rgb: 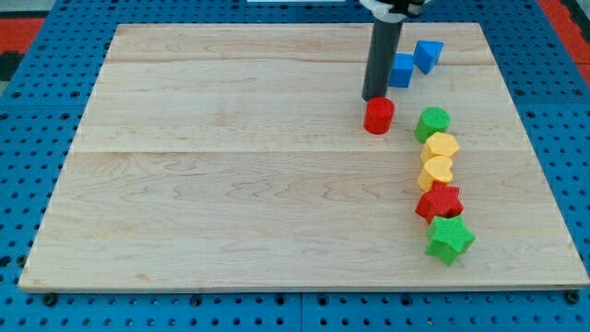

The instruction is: Move the red star to the center

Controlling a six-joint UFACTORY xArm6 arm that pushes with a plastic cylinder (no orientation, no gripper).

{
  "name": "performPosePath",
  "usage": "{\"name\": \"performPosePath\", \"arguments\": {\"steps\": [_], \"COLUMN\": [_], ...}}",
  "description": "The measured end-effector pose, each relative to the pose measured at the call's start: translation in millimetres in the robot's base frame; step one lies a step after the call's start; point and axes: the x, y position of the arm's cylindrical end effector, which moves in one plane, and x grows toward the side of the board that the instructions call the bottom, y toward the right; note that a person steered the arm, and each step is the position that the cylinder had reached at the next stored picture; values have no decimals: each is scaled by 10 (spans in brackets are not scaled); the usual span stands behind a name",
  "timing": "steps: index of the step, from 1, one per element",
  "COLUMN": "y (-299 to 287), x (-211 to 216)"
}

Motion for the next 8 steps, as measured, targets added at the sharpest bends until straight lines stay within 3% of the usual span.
{"name": "performPosePath", "arguments": {"steps": [2, 3, 4, 6, 7, 8], "y": [1066, 1802, 2070, 1751, 1140, 811], "x": [-34, 335, 1075, 2180, 2099, 1746]}}
